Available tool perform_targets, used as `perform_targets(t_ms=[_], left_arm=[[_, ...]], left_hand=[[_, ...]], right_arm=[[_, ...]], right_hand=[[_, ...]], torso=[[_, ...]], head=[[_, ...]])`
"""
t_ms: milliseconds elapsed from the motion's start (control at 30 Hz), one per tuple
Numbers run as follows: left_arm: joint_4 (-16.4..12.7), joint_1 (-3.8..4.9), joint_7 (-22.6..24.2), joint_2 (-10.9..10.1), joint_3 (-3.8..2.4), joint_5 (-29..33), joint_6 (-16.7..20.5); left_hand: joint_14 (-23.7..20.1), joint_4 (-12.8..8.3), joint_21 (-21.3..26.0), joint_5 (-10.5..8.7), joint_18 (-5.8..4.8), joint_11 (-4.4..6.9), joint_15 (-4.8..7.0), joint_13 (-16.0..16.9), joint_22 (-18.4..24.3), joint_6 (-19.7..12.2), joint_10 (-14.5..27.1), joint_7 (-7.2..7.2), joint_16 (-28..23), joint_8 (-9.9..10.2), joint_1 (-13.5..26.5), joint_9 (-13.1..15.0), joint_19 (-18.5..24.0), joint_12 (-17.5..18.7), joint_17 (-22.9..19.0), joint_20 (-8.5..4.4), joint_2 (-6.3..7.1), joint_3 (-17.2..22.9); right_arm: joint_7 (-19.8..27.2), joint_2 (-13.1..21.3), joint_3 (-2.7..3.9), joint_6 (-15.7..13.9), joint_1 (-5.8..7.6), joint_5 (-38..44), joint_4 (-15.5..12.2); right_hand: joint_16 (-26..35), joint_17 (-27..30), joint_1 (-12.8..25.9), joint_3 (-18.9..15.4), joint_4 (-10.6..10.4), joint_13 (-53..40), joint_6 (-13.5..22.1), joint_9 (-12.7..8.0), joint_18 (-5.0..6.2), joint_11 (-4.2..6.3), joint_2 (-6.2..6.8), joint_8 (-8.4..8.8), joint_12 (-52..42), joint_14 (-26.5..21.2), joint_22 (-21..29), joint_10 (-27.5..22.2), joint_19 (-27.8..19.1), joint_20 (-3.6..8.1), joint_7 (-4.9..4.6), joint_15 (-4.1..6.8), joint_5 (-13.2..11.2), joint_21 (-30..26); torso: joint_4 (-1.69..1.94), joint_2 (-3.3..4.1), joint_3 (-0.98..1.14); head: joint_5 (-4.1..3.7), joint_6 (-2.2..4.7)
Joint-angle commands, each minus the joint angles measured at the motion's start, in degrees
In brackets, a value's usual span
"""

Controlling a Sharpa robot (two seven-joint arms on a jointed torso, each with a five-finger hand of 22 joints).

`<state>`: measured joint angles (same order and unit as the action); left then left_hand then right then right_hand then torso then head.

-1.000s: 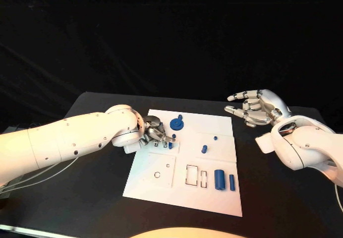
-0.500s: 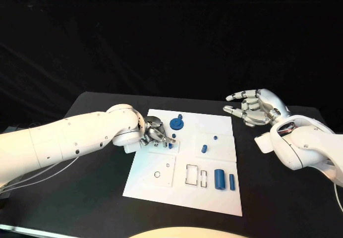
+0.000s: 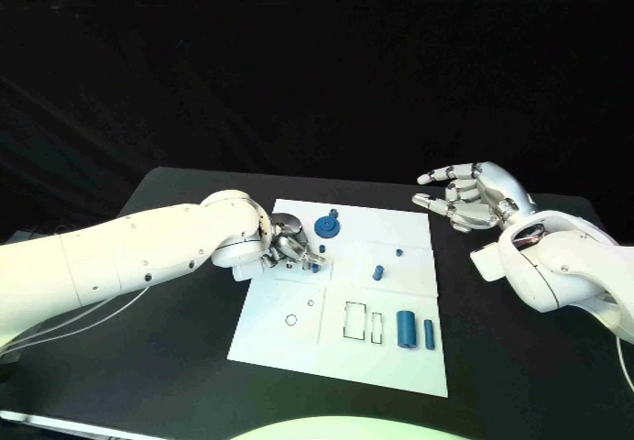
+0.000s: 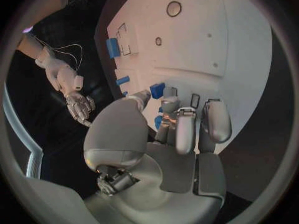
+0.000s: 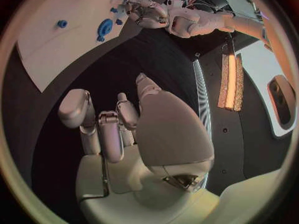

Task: Assemble the parts on the task board

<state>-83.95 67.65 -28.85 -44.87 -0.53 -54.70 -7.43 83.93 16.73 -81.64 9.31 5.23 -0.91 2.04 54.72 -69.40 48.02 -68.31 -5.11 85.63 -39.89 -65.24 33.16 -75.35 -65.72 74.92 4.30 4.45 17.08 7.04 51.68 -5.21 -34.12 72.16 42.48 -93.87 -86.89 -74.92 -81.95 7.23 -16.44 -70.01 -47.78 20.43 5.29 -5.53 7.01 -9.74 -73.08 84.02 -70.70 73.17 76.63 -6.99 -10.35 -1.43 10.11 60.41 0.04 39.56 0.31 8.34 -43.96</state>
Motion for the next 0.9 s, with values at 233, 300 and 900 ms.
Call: perform_targets(t_ms=[233,300,900], left_arm=[[0.0,0.18,0.3,0.4,0.02,1.0,-2.2],[0.0,0.18,0.4,0.5,0.02,1.1,-2.2],[-1.4,0.18,1.2,-1.0,-0.01,3.6,-0.9]], left_hand=[[3.8,-0.2,-0.4,0.09,-0.85,0.33,0.65,0.9,-0.3,-0.6,-0.7,0.52,0.4,-0.9,-5.8,1.9,-0.3,-0.7,8.4,-0.41,0.25,4.6],[3.8,-0.2,-0.5,0.08,-0.86,0.38,0.69,1.0,-0.4,-0.5,-0.7,0.57,0.4,-1.0,-6.1,2.0,-0.4,-0.7,8.5,-0.43,0.46,5.0],[4.2,-3.9,-0.9,0.09,-1.00,1.32,1.51,3.3,-1.4,-1.4,-3.1,1.47,0.8,-4.9,-9.7,10.7,-0.8,-1.9,9.4,-1.21,5.57,26.6]], right_arm=[[0.0,-0.1,0.00,0.6,-0.12,0.8,0.0],[-0.1,-0.1,0.00,0.6,-0.14,0.9,0.1],[-0.5,-0.1,-0.04,1.1,-0.22,1.4,0.2]], right_hand=[[0.2,-7.8,0.6,0.1,-0.3,0.0,0.0,-0.1,0.84,0.09,-0.07,-0.01,0.2,3.9,0.0,-0.3,-0.5,-0.01,0.00,0.33,0.3,-0.1],[0.2,-7.9,0.7,0.1,-0.3,0.0,0.0,-0.1,0.83,0.10,-0.10,-0.01,0.2,4.0,-0.1,-0.3,-0.4,-0.01,0.01,0.33,0.3,-0.1],[0.2,-7.8,0.6,0.2,-0.2,0.0,-0.1,-0.1,0.82,0.13,-0.22,-0.06,0.1,4.0,-0.1,-0.2,-0.4,0.00,0.04,0.35,0.4,-0.1]], torso=[[-0.01,0.02,0.01],[-0.01,-0.01,0.03],[0.04,-0.08,-0.09]], head=[[0.01,-0.09],[-0.07,-0.12],[0.06,-0.48]])
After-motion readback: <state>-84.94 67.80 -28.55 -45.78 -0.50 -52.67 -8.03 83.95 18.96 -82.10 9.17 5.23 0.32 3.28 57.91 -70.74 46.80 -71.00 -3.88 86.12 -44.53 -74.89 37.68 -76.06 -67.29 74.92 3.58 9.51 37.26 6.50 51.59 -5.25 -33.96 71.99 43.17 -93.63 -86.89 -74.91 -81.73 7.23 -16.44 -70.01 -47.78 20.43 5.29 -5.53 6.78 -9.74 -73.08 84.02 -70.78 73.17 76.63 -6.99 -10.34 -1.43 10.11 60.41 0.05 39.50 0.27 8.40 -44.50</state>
